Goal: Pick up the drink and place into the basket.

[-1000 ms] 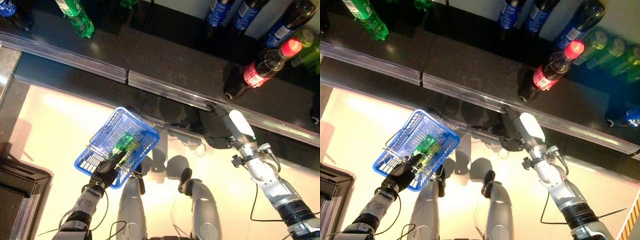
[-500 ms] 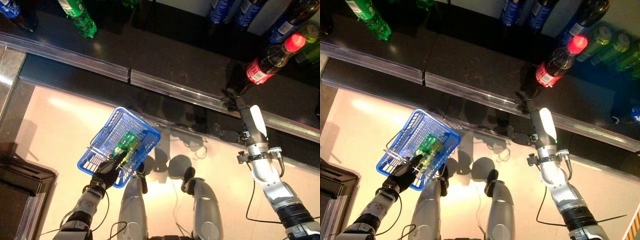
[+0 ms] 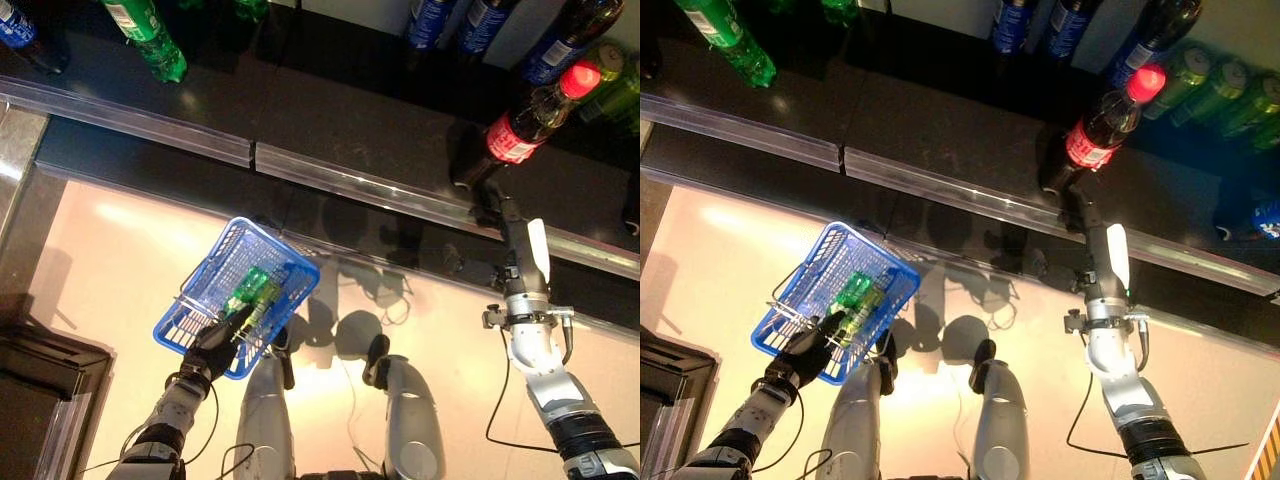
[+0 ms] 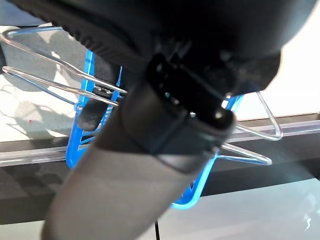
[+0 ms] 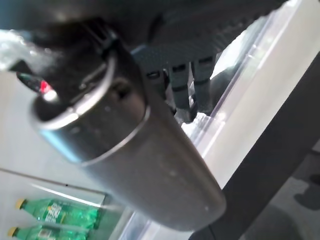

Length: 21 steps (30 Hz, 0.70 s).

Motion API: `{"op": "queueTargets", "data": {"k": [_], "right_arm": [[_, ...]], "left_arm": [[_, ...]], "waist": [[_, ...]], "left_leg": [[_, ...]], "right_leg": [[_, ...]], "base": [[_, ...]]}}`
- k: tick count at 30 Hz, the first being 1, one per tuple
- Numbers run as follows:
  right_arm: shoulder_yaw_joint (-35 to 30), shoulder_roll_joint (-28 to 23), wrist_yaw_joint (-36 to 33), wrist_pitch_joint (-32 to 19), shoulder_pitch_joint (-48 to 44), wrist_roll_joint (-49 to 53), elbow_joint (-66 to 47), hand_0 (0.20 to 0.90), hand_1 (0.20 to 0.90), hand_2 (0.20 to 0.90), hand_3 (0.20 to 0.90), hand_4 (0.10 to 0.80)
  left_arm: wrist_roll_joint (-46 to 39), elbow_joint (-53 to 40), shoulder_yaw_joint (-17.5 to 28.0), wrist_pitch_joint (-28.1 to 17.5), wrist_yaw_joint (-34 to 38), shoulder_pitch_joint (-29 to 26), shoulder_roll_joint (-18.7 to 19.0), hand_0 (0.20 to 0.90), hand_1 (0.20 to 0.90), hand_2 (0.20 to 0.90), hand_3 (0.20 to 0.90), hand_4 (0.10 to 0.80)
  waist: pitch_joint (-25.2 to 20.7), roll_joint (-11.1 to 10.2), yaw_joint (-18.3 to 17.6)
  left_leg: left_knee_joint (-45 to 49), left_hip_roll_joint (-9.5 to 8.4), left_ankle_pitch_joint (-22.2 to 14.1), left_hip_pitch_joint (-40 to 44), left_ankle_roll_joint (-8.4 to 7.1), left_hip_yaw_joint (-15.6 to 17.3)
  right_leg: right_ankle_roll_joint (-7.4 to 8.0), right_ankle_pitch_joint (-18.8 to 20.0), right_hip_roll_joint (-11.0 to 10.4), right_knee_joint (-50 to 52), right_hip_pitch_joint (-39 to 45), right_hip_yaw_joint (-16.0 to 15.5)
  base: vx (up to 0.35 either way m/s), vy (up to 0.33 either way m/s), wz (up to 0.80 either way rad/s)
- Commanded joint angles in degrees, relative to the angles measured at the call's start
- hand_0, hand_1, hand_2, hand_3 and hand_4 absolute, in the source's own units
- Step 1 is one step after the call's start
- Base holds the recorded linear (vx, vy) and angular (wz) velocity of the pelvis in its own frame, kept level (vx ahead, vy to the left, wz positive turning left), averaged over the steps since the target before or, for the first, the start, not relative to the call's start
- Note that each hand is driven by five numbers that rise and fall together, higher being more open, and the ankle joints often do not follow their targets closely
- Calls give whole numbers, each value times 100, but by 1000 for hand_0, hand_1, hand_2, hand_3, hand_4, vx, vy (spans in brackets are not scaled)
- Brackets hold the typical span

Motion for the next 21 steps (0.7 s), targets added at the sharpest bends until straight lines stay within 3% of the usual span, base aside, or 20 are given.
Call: {"op": "queueTargets", "data": {"k": [1, 11, 21], "right_arm": [[-799, 25, -580, -478, -9, 490, -69, 900, 900, 900, 900, 800], [-1040, 172, -701, -695, 76, 825, 1, 900, 900, 900, 900, 800], [-1276, 296, -397, -1113, -57, 1577, -267, 900, 900, 900, 900, 800]], "left_arm": [[-20, -245, -246, 23, -735, 616, 17, 300, 300, 300, 200, 100], [20, -190, -192, 37, -805, 654, 27, 300, 300, 300, 200, 100], [33, -195, -233, 29, -770, 663, -26, 300, 300, 300, 200, 100]], "waist": [[-413, 61, 99], [-420, 88, 63], [-426, 127, 56]], "left_leg": [[-578, -12, -109, 707, 301, 135], [-623, -38, -127, 762, 336, 196], [-716, -75, -127, 872, 359, 253]], "right_leg": [[726, 1052, -306, 245, -394, 90], [738, 1126, -312, 272, -420, 83], [738, 1175, -331, 253, -387, 49]], "base": [[0, 0, 0], [0, 0, 0], [0, 0, 0]]}}
